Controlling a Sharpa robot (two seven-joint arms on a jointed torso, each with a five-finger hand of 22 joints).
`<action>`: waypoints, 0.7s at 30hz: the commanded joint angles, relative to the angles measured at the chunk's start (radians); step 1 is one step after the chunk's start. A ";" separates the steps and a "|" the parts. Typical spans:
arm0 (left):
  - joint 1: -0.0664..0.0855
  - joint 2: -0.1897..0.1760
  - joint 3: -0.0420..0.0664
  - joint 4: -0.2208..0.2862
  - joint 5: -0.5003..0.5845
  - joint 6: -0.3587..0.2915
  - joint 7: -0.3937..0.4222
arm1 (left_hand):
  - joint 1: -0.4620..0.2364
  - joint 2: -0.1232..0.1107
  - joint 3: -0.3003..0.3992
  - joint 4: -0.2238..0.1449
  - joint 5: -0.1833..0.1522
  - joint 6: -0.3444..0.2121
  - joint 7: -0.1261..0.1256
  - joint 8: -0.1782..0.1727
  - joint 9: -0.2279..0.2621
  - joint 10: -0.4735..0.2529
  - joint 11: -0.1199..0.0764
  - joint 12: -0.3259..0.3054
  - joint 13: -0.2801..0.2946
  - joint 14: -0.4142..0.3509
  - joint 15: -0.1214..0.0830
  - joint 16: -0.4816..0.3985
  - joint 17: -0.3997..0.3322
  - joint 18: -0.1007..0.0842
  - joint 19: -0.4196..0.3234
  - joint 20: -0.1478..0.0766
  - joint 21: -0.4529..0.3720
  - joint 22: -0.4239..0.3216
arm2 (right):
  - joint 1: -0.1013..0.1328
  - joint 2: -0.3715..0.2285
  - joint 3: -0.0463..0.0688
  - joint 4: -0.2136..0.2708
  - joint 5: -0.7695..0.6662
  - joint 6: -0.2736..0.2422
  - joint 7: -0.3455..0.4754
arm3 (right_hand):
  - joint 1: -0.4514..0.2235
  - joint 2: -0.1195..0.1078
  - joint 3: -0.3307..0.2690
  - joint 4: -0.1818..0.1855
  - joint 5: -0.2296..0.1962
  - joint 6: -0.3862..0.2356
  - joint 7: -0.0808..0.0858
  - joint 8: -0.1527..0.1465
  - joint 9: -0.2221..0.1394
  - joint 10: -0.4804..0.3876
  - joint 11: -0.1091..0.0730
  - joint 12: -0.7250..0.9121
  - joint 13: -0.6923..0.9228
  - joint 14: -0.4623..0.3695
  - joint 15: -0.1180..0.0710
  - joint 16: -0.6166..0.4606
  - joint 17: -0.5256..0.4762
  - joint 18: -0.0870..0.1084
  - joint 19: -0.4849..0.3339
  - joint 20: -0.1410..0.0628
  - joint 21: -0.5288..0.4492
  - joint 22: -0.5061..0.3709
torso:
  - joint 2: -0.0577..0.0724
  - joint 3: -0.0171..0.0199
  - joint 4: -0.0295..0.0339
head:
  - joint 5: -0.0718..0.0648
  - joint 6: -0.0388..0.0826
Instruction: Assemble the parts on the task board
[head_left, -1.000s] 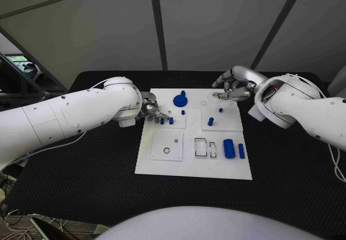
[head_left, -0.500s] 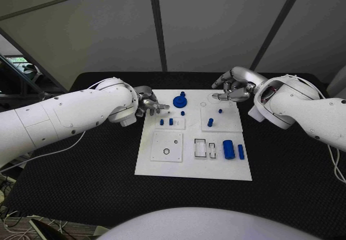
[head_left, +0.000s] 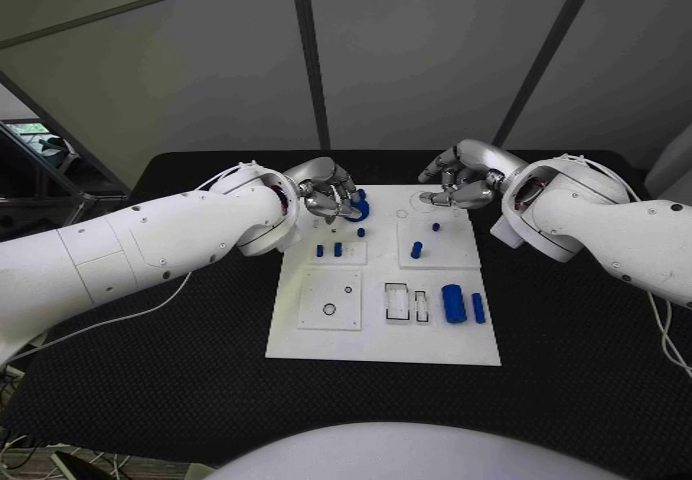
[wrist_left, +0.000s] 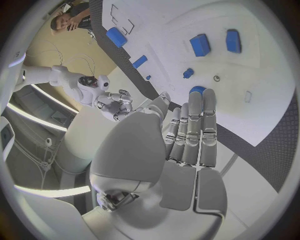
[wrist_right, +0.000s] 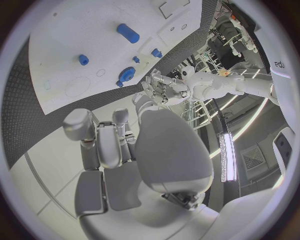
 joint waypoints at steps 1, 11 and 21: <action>-0.003 0.019 -0.008 -0.015 -0.201 -0.054 0.140 | 0.014 -0.017 0.018 -0.014 0.005 0.042 -0.007 -0.038 -0.047 0.023 -0.004 -0.026 -0.047 0.016 -0.009 0.069 0.014 -0.005 0.022 -0.006 0.034 0.027 | 0.001 0.002 0.001 -0.001 0.000 -0.005 0.009 | -0.006 0.001 0.008 0.000 0.004 0.005 -0.003 0.006 0.001 -0.005 -0.003 -0.004 -0.004 0.003 -0.006 -0.005 -0.003 0.011 -0.007 -0.001 -0.005 -0.003 | 0.000 0.0003 -0.0006 | -0.005 0.003; -0.009 0.070 -0.025 -0.057 -0.387 0.032 0.119 | -0.017 -0.050 0.047 -0.015 0.004 0.145 -0.022 -0.130 -0.142 0.053 -0.011 -0.071 -0.140 0.113 -0.010 0.327 0.135 -0.005 0.069 -0.014 0.154 0.136 | 0.001 0.007 0.001 -0.003 0.002 -0.002 0.009 | -0.006 0.001 0.008 0.000 0.004 0.005 -0.003 0.006 0.001 -0.005 -0.003 -0.004 -0.004 0.003 -0.006 -0.005 -0.003 0.011 -0.007 -0.001 -0.005 -0.003 | 0.000 0.0012 -0.0008 | -0.008 0.005; -0.013 0.093 -0.027 -0.088 -0.433 0.088 0.082 | -0.022 -0.051 0.050 -0.018 0.005 0.175 -0.027 -0.151 -0.160 0.063 -0.013 -0.081 -0.162 0.158 -0.013 0.402 0.185 -0.022 0.129 -0.014 0.264 0.226 | 0.001 0.008 0.001 -0.001 0.003 -0.001 0.008 | -0.006 0.001 0.008 0.000 0.004 0.005 -0.003 0.006 0.001 -0.005 -0.003 -0.004 -0.004 0.003 -0.006 -0.005 -0.003 0.011 -0.007 -0.001 -0.005 -0.003 | 0.000 0.0010 0.0010 | -0.011 0.005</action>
